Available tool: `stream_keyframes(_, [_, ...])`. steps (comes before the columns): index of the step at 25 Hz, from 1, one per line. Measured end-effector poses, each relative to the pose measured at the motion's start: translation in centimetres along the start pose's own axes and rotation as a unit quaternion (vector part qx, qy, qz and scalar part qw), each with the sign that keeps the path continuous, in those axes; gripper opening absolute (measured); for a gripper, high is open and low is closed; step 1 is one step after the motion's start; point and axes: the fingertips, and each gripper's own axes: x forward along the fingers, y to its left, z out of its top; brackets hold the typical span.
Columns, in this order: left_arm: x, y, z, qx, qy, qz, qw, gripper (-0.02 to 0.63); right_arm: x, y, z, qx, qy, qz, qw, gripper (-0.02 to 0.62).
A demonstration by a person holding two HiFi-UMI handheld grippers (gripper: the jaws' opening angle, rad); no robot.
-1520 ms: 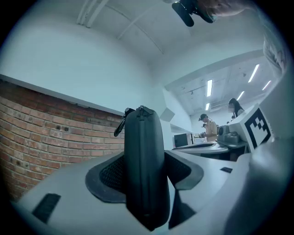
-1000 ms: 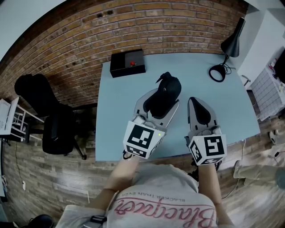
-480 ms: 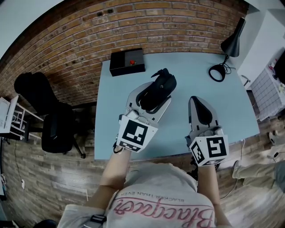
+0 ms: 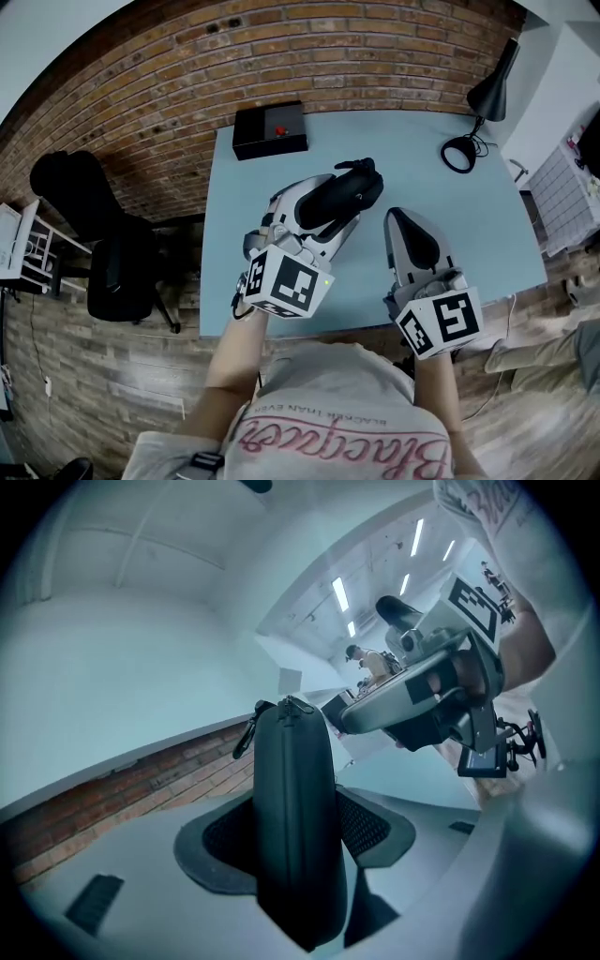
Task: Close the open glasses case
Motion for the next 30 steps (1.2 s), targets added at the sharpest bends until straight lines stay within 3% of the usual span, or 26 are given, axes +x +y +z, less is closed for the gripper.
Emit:
stream_keyframes(6, [0.7, 0.1, -0.4, 0.112, 0.033, 0.0, 0.9932, 0.262, 0.1, 1.6, 0.0, 0.021, 0.007, 0.038, 0.999, 0.021])
stream_keyframes(9, [1.3, 0.0, -0.7, 0.143, 0.046, 0.001, 0.9887, 0.262, 0.3, 2.1, -0.2, 0.023, 0.01, 0.046, 0.999, 0.021])
stream_keyframes(13, [1.6, -0.6, -1.2, 0.167, 0.058, -0.002, 0.9843, 0.262, 0.7, 2.5, -0.6, 0.04, 0.023, 0.05, 0.998, 0.021])
stream_keyframes(18, [1.8, -0.5, -0.7, 0.177, 0.062, 0.006, 0.9822, 0.262, 1.1, 2.6, -1.4, 0.113, 0.038, 0.061, 0.991, 0.025])
stream_keyframes(20, [1.7, -0.3, -0.5, 0.182, 0.061, 0.013, 0.9813, 0.262, 1.1, 2.7, -1.6, 0.136, 0.04, 0.066, 0.988, 0.061])
stream_keyframes(30, [1.2, 0.1, -0.1, 0.205, 0.053, 0.036, 0.9766, 0.262, 0.7, 3.0, 0.7, 0.183, -0.02, 0.089, 0.979, 0.069])
